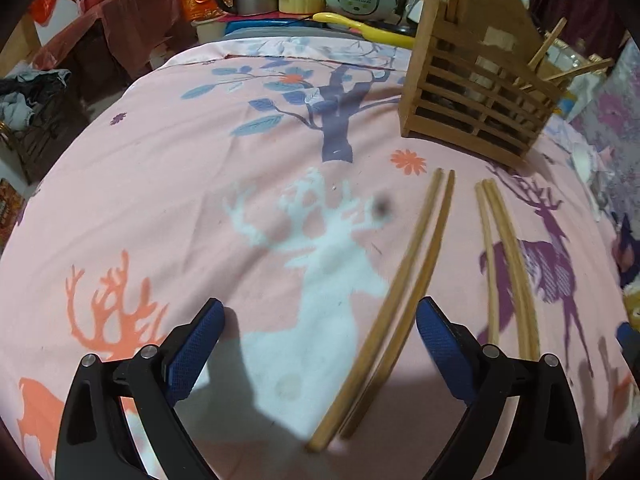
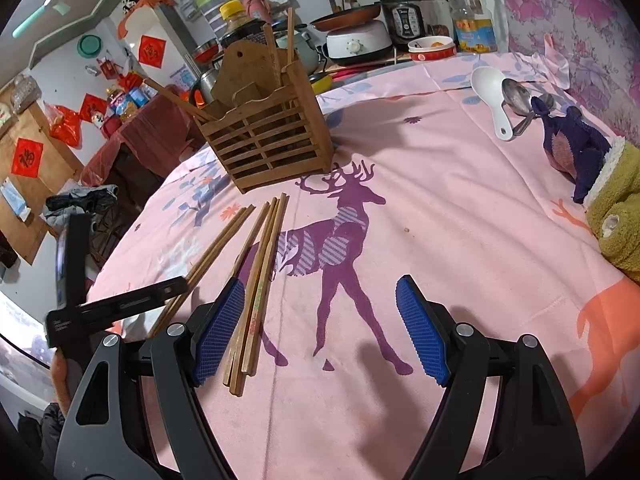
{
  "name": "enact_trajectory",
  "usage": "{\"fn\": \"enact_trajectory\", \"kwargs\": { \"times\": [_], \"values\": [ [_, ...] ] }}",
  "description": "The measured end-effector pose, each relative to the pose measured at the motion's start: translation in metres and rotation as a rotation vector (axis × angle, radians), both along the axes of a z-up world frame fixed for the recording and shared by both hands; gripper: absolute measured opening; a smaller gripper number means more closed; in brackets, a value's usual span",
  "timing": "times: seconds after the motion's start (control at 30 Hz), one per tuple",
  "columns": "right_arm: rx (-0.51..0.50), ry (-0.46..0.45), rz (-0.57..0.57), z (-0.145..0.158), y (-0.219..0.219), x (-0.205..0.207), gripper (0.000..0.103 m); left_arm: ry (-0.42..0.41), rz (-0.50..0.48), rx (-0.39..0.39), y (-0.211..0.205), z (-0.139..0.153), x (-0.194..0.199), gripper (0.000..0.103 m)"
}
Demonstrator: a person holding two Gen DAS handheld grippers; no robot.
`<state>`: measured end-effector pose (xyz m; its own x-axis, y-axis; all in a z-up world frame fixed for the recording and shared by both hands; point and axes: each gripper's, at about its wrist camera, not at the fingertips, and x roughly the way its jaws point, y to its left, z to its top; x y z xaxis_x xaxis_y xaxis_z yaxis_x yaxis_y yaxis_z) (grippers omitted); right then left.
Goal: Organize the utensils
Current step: 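Open both tools and move them back over the chopstick pile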
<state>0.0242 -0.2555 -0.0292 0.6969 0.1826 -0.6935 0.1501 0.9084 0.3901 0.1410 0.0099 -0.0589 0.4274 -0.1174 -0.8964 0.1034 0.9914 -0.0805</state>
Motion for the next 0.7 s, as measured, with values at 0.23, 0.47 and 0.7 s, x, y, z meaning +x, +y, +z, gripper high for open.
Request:
{"fn": "enact_trajectory", "kwargs": {
  "times": [0.23, 0.47, 0.7],
  "values": [
    [0.004, -0.002, 0.000, -0.001, 0.000, -0.002, 0.076, 0.007, -0.026, -0.078, 0.032, 0.008, -0.029, 0.095],
    [0.005, 0.000, 0.001, -0.001, 0.000, -0.002, 0.076, -0.004, -0.058, 0.002, 0.035, 0.004, -0.046, 0.095],
    [0.010, 0.004, -0.003, -0.001, -0.002, -0.002, 0.076, -0.009, -0.028, 0.055, 0.039, 0.002, -0.043, 0.095]
  ]
}}
